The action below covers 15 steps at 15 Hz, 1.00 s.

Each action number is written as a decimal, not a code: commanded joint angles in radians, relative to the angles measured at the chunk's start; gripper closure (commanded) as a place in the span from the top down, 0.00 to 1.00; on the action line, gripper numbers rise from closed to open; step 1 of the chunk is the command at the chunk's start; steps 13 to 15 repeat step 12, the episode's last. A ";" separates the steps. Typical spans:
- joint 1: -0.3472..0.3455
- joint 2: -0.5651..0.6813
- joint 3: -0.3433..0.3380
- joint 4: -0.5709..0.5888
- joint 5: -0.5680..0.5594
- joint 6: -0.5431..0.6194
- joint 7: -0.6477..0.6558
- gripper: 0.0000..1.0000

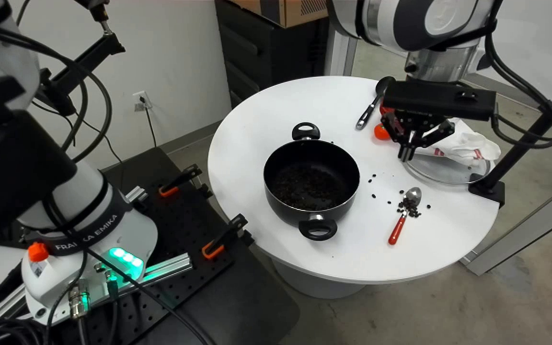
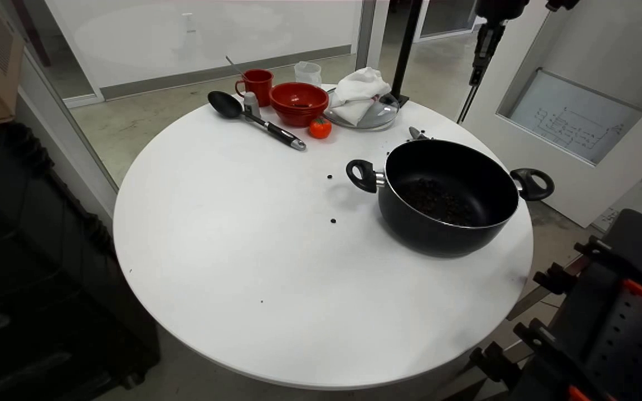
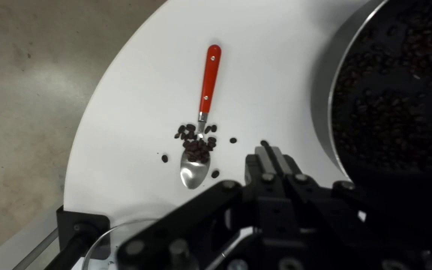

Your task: Move the black pot to the right then use the spoon to take some contents out of the pot

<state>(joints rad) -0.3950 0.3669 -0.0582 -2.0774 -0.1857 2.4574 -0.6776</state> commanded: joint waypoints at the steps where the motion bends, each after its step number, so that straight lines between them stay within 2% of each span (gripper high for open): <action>1: 0.001 -0.220 0.000 -0.249 0.126 0.051 -0.093 0.00; 4: 0.039 -0.339 -0.033 -0.416 0.198 0.122 -0.061 0.01; 5: 0.054 -0.375 -0.047 -0.475 0.207 0.167 -0.026 0.26; 6: 0.067 -0.412 -0.061 -0.535 0.199 0.209 -0.007 0.27; 7: 0.077 -0.450 -0.078 -0.596 0.153 0.247 0.009 0.34; 8: 0.087 -0.342 -0.085 -0.458 0.173 0.170 -0.024 0.40; 9: 0.096 -0.363 -0.096 -0.496 0.170 0.185 -0.021 0.24; 11: 0.106 -0.364 -0.104 -0.492 0.170 0.184 -0.020 0.37; 12: 0.106 -0.358 -0.105 -0.482 0.171 0.183 -0.021 0.41; 15: 0.106 -0.358 -0.105 -0.482 0.171 0.183 -0.021 0.41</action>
